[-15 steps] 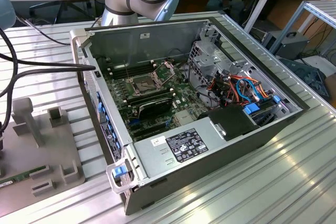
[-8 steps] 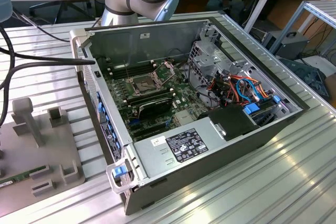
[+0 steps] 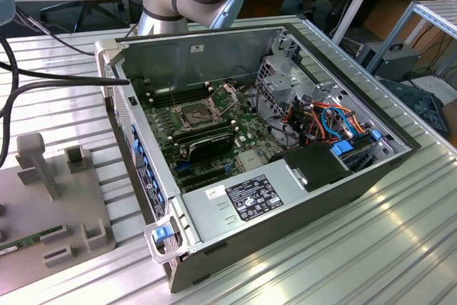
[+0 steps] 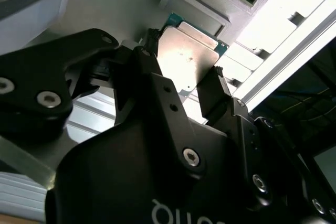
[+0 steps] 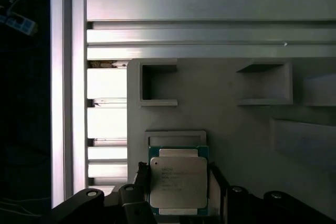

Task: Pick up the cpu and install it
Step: 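Pick up the cpu and move it towards the insertion slot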

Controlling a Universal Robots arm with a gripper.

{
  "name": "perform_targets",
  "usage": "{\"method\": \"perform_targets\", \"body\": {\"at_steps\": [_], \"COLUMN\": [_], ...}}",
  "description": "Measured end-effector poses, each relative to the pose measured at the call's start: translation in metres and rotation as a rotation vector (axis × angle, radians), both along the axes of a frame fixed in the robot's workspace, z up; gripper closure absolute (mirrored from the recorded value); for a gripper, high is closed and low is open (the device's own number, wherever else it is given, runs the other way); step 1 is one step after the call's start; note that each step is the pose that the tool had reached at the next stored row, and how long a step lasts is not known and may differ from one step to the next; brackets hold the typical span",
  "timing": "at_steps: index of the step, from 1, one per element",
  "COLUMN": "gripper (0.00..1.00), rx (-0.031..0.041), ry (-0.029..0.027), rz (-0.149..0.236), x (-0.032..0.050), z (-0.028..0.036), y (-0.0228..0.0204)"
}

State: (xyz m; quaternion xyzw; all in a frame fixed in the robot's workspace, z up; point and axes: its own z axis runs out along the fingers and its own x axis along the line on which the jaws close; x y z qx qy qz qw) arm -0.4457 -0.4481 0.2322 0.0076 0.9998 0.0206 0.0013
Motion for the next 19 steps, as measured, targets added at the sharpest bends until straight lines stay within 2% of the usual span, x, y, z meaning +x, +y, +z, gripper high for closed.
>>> {"method": "perform_targets", "body": {"at_steps": [6,13,16,17,19], "gripper": [0.45,0.45,0.45,0.45,0.45], "rx": [0.0001,0.0001,0.0001,0.0001,-0.0001], "ry": [-0.0002,-0.0001,-0.0001,-0.0001,0.0], "rz": [0.0,0.0,0.0,0.0,0.0], "x": [0.0,0.0,0.0,0.0,0.0], "z": [0.0143,0.0399,0.0468,0.0522,0.0573], "y": [0.0,0.0,0.0,0.0,0.0]}}
